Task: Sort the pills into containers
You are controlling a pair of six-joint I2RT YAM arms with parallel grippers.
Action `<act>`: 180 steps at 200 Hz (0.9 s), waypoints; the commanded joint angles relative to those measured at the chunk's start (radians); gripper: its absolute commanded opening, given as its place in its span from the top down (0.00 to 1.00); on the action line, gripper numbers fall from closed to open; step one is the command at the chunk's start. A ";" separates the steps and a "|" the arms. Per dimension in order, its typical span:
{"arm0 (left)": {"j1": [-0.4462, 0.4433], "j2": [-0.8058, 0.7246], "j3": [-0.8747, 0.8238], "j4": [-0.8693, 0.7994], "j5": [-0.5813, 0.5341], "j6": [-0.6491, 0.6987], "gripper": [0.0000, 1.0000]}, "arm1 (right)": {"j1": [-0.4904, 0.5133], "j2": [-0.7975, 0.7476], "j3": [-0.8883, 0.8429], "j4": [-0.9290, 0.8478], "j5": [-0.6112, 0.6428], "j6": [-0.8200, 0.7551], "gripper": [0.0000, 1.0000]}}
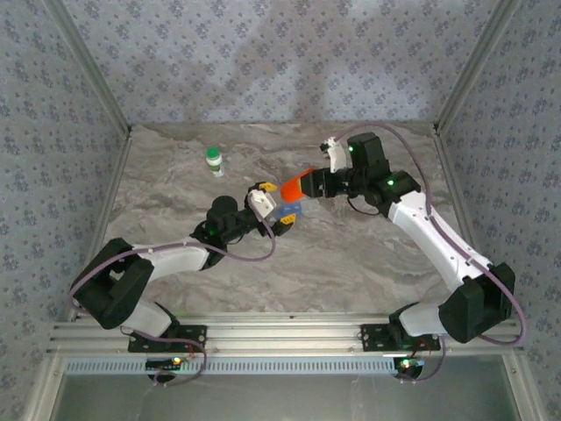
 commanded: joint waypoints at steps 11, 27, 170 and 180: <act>-0.002 0.005 0.032 0.008 0.007 0.022 0.13 | 0.016 -0.016 -0.004 0.024 -0.072 0.000 0.49; -0.002 0.009 0.046 0.001 0.030 0.011 0.15 | 0.024 -0.006 0.000 0.022 -0.084 0.003 0.49; 0.065 -0.019 0.064 0.016 0.300 -0.039 0.32 | 0.033 0.013 0.032 0.004 -0.209 0.004 0.48; 0.065 -0.018 0.068 0.009 0.298 -0.039 0.32 | 0.033 0.013 0.031 0.010 -0.215 0.010 0.48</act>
